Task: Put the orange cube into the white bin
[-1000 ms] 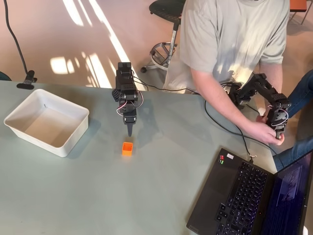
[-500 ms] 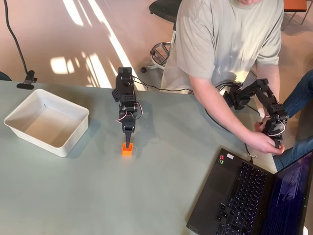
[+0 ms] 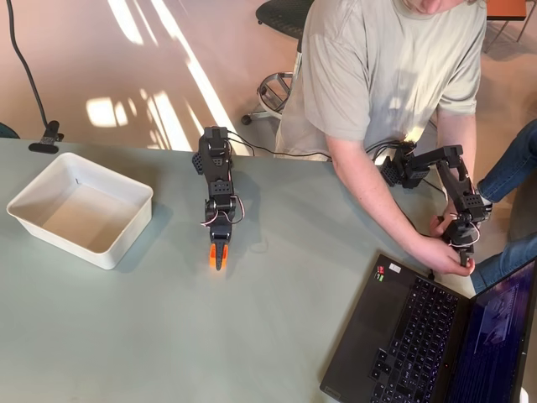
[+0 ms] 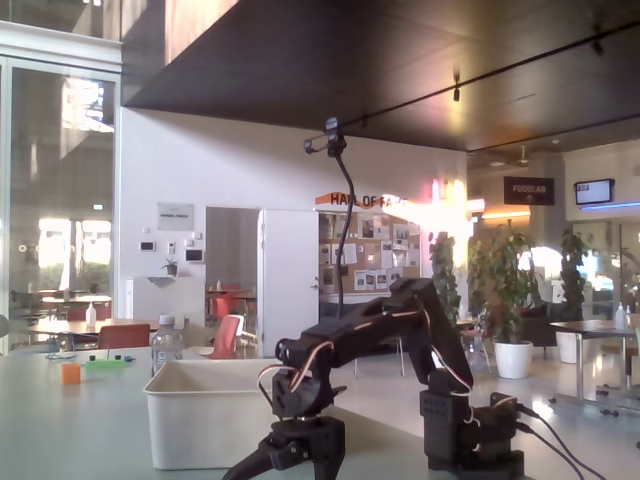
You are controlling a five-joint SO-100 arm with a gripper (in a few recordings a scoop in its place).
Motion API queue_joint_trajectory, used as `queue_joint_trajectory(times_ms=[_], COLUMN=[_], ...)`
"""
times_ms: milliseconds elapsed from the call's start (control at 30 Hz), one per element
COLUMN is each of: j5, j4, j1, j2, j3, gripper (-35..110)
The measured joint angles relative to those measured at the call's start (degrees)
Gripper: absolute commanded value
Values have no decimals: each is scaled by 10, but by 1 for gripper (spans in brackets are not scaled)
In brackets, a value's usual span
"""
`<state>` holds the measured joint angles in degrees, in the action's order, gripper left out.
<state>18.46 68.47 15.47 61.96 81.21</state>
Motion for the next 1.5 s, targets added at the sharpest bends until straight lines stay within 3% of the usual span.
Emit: queue_joint_trajectory(times_ms=[200, 533, 1000, 1500], j5=[0, 0, -8, -9], j4=[-1, -3, -8, -8], j1=[-11, -25, -3, -12], j2=[0, 0, 0, 0], j3=[-1, -1, -18, -18], gripper=[90, 56, 28, 24])
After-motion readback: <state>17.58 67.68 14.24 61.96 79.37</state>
